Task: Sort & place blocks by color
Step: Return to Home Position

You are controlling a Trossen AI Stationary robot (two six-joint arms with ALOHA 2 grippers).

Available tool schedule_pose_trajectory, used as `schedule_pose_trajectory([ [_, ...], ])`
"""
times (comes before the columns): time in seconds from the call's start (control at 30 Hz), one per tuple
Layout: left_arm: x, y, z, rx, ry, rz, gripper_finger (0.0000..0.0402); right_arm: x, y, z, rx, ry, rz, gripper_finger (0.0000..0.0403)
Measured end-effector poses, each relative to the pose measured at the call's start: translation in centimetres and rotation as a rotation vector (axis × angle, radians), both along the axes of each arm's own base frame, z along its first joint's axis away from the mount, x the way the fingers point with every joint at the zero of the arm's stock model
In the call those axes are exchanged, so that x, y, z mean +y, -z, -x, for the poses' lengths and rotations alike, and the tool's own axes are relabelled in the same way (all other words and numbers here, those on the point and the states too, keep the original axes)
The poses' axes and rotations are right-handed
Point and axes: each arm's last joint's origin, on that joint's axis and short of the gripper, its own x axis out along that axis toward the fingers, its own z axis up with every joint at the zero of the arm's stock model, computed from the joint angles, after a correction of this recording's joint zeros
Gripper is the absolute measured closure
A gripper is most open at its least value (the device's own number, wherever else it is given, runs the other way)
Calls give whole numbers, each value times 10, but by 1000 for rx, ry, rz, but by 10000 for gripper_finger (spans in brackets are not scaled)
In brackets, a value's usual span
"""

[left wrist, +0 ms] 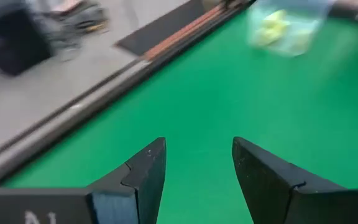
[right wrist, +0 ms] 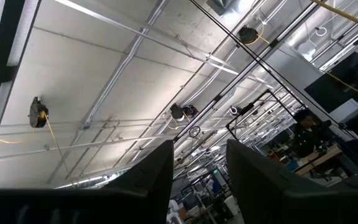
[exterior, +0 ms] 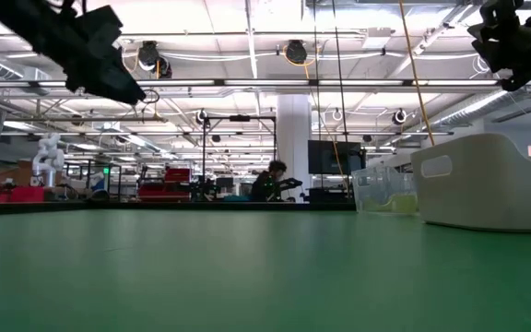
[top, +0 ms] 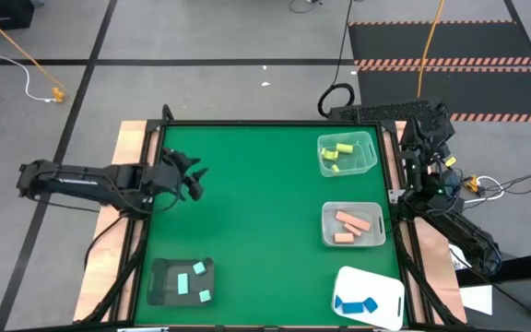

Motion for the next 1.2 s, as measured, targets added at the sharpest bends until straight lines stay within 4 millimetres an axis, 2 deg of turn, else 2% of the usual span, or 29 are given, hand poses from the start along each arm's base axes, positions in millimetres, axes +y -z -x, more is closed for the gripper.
schedule_pose_trajectory([
  [0.1, 0, 17, 5, -122, 61, 19, 215, 0, 0, 0, 0, 0, 0, 264],
  [0.23, 2, 39, 13, -228, 59, 18, 215, 0, 0, 0, 0, 0, 0, 264],
  [0.57, 14, 72, 32, -282, -57, 19, 215, 0, 0, 0, 0, -1, 0, 264],
  [1.03, 21, 89, 54, -408, -132, -19, 215, 0, 0, 0, 0, 0, 0, 264],
  [1.2, 20, 84, 55, -490, -123, -21, 215, 0, 0, 0, 0, -1, 0, 264],
])
